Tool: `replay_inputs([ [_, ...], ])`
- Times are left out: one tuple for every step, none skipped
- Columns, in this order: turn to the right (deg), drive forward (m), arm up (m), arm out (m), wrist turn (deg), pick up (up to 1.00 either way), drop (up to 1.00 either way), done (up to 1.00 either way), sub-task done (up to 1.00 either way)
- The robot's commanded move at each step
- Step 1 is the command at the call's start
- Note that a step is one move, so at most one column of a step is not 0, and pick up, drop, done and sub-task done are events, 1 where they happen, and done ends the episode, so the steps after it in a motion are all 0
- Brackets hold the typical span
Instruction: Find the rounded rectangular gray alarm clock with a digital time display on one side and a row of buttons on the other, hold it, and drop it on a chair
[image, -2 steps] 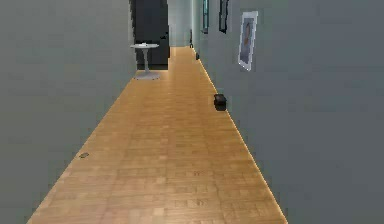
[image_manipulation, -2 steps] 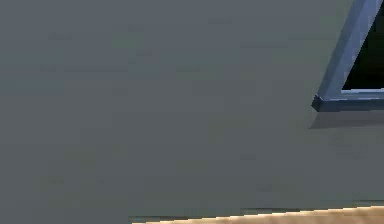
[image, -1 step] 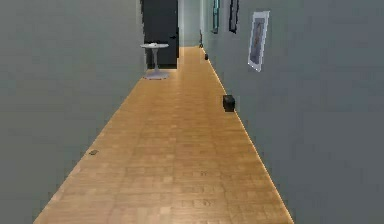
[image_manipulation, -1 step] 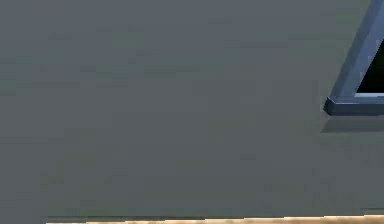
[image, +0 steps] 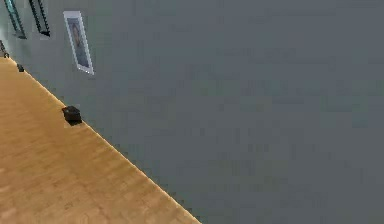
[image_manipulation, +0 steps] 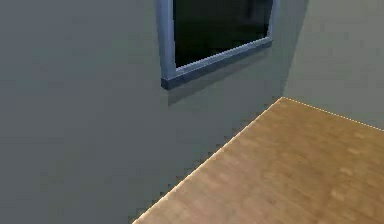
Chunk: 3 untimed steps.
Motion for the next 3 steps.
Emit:
replay_inputs([
  [45.0,0.00,0.00,0.00,0.0,0.00,0.00,0.00,0.00],
  [42.0,0.00,0.00,0.00,0.0,0.00,0.00,0.00,0.00],
  [0.0,0.10,0.00,0.00,0.0,0.00,0.00,0.00,0.00],
])
